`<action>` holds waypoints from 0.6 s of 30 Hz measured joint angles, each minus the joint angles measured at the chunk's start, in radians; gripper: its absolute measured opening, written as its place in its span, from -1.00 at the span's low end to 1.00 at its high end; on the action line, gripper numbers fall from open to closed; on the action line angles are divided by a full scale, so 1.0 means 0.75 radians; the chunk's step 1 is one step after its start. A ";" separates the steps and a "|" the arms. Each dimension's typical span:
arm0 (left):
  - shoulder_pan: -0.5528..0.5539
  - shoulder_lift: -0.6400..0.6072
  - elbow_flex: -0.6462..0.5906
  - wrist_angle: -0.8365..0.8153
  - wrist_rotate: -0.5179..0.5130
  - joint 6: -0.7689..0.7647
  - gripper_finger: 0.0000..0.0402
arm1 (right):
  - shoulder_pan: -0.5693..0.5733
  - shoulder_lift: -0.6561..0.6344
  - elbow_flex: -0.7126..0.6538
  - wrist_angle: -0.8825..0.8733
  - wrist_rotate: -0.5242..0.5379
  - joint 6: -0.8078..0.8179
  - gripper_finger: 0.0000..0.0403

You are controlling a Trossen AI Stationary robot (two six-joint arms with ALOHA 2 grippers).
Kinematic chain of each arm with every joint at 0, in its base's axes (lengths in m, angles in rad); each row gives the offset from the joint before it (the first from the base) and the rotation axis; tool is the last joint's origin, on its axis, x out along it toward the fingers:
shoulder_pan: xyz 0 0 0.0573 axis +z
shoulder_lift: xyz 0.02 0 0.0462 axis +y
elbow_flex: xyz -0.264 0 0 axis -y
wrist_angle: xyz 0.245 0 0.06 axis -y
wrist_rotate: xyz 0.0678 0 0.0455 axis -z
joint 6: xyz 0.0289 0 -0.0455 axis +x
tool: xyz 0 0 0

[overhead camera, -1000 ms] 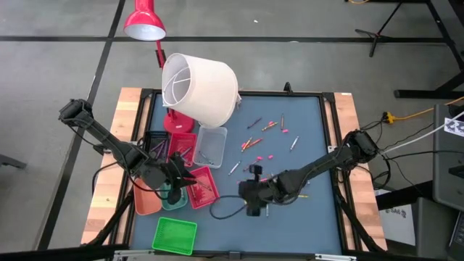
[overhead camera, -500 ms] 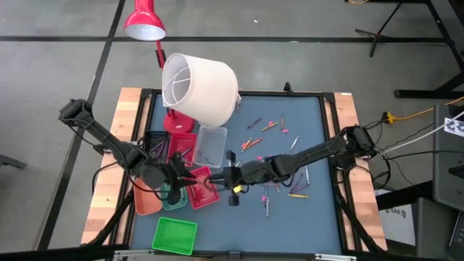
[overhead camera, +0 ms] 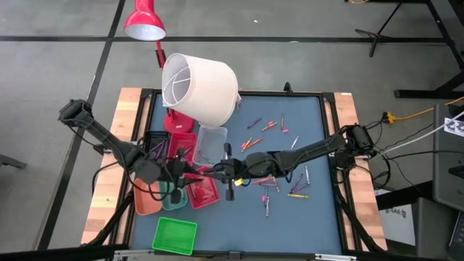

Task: Sort crayons
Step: Put the gray crayon into the green bin

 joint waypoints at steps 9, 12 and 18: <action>0.054 0.000 0.000 0.089 0.018 0.032 -0.60 | 0.001 -0.001 0.000 0.097 0.000 -0.063 -0.92; 0.056 0.000 0.000 0.132 0.020 0.115 -0.60 | 0.001 -0.001 0.000 0.104 0.000 -0.080 -0.92; 0.056 0.000 0.000 0.220 0.022 0.244 -0.60 | 0.001 -0.001 0.000 0.141 0.000 -0.103 -0.92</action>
